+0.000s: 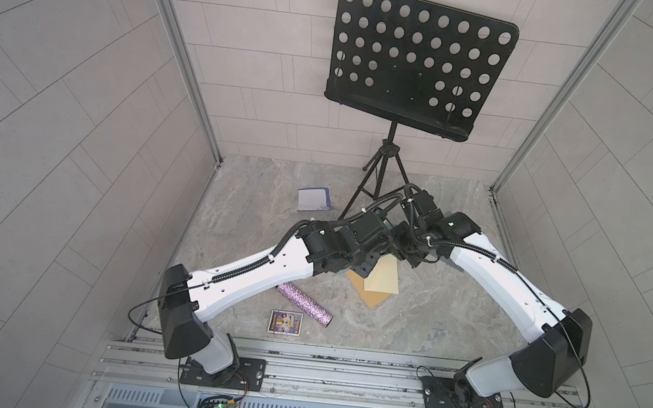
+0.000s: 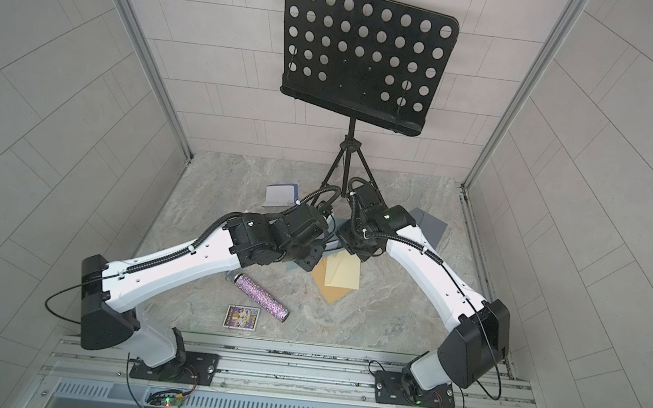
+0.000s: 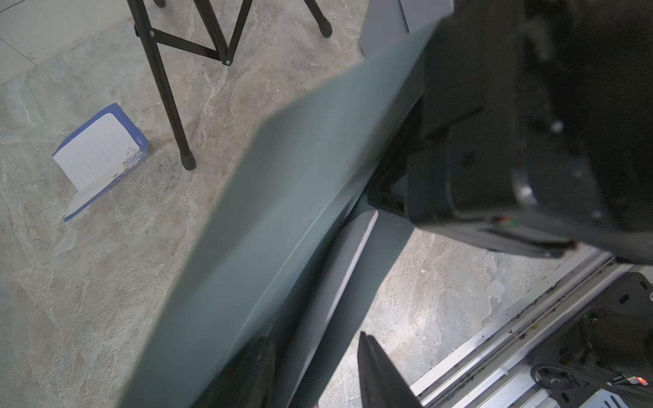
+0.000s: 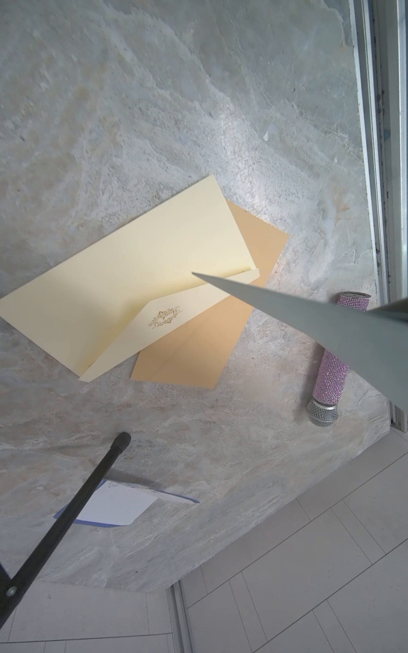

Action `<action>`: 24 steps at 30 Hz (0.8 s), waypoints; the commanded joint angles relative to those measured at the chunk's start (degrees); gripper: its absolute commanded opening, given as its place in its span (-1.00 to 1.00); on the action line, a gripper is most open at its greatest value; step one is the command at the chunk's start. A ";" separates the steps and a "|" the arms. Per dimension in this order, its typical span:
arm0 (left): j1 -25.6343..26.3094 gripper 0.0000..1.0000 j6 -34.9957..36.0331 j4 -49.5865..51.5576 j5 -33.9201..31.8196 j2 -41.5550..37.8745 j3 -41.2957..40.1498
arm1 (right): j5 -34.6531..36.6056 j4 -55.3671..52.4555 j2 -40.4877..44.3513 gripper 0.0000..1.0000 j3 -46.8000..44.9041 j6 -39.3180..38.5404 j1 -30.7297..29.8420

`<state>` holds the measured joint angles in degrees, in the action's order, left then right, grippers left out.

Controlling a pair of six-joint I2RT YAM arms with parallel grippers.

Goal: Take the letter paper out of the envelope
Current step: Take out the letter paper from the envelope.

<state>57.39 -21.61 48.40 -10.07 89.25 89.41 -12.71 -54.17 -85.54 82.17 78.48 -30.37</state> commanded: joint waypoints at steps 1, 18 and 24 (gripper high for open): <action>-0.19 -0.23 -0.48 1.41 -1.47 0.87 1.47 | -0.01 -1.03 1.16 -1.00 0.05 0.97 -0.37; -0.34 -0.55 0.93 1.86 -2.04 2.43 1.03 | 0.08 -0.36 2.13 -1.00 -0.50 1.76 -0.55; -0.38 -1.00 0.91 2.14 -0.97 0.84 2.50 | 1.01 -0.44 2.22 -1.00 -0.91 1.68 -0.50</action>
<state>57.36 -20.69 48.73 -10.50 91.11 90.35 -12.51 -53.58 -85.47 82.04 79.11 -30.70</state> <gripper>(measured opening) 0.051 0.047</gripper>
